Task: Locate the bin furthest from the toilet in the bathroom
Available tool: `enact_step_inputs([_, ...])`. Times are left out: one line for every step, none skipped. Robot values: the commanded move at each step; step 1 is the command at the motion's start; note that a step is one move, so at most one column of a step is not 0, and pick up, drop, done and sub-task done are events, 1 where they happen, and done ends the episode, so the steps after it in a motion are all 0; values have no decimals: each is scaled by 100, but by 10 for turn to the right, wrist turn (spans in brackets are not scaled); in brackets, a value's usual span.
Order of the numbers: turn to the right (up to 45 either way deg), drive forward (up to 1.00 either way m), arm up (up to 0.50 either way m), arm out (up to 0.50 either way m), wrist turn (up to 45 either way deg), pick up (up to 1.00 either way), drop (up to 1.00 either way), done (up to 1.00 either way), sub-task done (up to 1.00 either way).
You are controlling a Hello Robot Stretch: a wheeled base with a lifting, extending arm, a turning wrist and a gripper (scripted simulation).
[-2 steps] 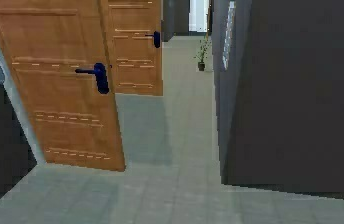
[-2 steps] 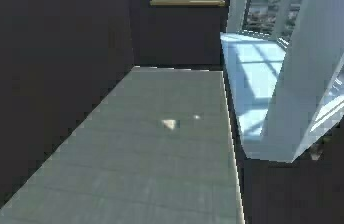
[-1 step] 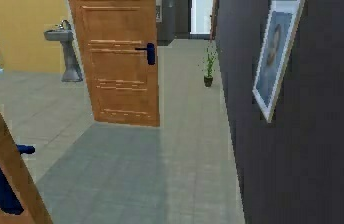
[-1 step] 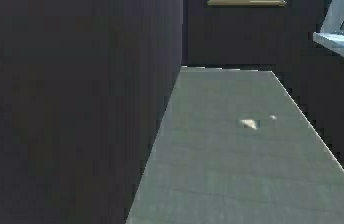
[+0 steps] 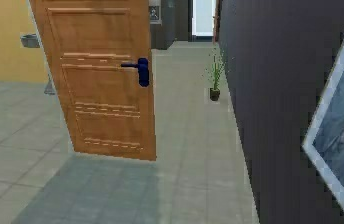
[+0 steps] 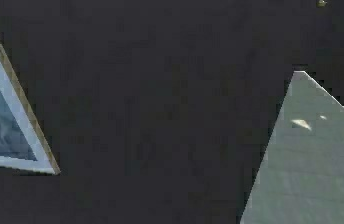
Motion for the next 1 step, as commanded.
enact_step_inputs([-420,0,0,0,0,0,0,0,0])
